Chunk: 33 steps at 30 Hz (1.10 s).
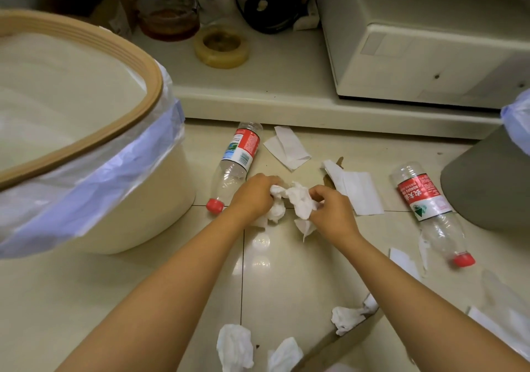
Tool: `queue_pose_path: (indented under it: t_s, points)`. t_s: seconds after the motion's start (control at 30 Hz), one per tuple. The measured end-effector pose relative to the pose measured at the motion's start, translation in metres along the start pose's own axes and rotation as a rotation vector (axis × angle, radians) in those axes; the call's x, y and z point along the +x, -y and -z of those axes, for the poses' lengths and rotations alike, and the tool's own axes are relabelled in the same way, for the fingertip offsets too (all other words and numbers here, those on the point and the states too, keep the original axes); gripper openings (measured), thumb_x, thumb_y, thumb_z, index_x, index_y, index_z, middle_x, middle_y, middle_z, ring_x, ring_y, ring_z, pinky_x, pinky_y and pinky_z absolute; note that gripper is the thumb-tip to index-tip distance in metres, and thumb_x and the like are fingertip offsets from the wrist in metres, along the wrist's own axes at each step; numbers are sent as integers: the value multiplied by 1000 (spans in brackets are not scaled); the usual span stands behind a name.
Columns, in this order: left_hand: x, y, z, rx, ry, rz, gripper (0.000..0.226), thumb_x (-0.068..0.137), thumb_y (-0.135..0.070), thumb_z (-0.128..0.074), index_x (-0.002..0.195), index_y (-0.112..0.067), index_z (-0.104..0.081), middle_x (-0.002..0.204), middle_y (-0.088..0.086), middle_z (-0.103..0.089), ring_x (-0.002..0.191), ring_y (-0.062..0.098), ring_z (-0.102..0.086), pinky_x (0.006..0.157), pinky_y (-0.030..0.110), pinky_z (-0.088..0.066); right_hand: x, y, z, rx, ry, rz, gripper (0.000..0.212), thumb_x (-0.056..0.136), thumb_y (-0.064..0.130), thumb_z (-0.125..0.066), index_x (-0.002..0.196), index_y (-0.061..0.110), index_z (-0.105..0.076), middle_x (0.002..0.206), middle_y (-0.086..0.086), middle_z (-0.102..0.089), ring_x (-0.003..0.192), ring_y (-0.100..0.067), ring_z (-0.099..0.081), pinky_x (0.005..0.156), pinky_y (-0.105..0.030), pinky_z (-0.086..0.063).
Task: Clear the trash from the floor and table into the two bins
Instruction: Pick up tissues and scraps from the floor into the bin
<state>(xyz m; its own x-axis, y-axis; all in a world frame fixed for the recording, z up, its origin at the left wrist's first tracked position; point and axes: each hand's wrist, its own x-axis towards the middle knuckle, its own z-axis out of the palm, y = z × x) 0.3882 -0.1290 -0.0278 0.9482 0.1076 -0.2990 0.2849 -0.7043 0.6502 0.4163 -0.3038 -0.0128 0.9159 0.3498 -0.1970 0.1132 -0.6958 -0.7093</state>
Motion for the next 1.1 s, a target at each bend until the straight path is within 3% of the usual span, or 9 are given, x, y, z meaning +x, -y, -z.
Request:
queue_pose_path:
  t_s: [0.07, 0.17, 0.4, 0.47, 0.57, 0.63, 0.83, 1.0, 1.1]
  points:
    - [-8, -6, 7, -116, 10, -2, 15, 82, -1, -54, 91, -7, -63, 96, 16, -66, 94, 33, -61, 77, 39, -48, -3, 11, 4, 62, 3, 20, 10, 80, 12, -71, 86, 12, -62, 77, 2, -62, 65, -8, -52, 54, -15, -40]
    - [-19, -19, 21, -196, -6, -23, 15, 84, 0, -52, 95, -2, -63, 96, 16, -65, 91, 31, -60, 78, 38, -50, -8, 29, 13, 155, 37, 64, 15, 83, 9, -69, 93, 17, -62, 80, 8, -62, 72, -4, -57, 54, -7, -43]
    - [-45, -42, 64, -241, -127, -92, 17, 86, -1, -51, 97, -9, -61, 90, 2, -61, 85, 17, -55, 72, 27, -48, -14, 76, 35, 177, -24, 237, 18, 83, 9, -69, 97, 20, -67, 81, 6, -66, 73, -4, -60, 59, -10, -47]
    - [-56, -51, 80, -206, -196, -118, 18, 85, 1, -50, 89, -12, -61, 81, -2, -59, 78, 16, -54, 63, 22, -42, -16, 91, 40, 171, -54, 285, 16, 82, 7, -68, 88, 22, -66, 74, 6, -64, 67, -9, -59, 58, -18, -47]
    - [-69, -68, 106, -109, -312, -159, 20, 84, 1, -48, 86, -13, -63, 86, 7, -65, 77, 23, -57, 64, 31, -44, -17, 115, 48, 162, -127, 335, 3, 84, 11, -65, 81, 10, -64, 71, -6, -64, 67, -24, -60, 58, -31, -48]
    - [-76, -79, 123, -30, -388, -181, 19, 82, 0, -49, 85, -14, -61, 87, 9, -64, 79, 26, -58, 64, 34, -43, -19, 133, 54, 162, -178, 365, 9, 85, 14, -64, 85, 6, -64, 74, -8, -65, 68, -25, -61, 56, -30, -48]
    - [-113, -99, 177, 61, -614, -223, 31, 79, -3, -46, 99, -19, -62, 94, 6, -59, 86, 27, -55, 67, 36, -42, -30, 191, 72, 257, -226, 534, 14, 88, 15, -65, 99, 7, -65, 87, -9, -67, 83, -24, -65, 73, -48, -54]
    - [-159, -87, 231, 64, -724, -222, 27, 84, -4, -49, 102, -17, -65, 98, 6, -65, 90, 24, -58, 76, 40, -50, -43, 258, 67, 331, -147, 668, 17, 85, 16, -69, 102, 14, -66, 88, -3, -68, 81, -16, -65, 72, -36, -56]
    - [-188, -65, 261, 41, -785, -106, 24, 90, -7, -51, 106, -17, -65, 99, 3, -65, 89, 20, -59, 72, 33, -49, -48, 293, 52, 347, -72, 752, 15, 83, 14, -72, 96, 12, -67, 83, 5, -66, 72, -3, -60, 62, -19, -52]
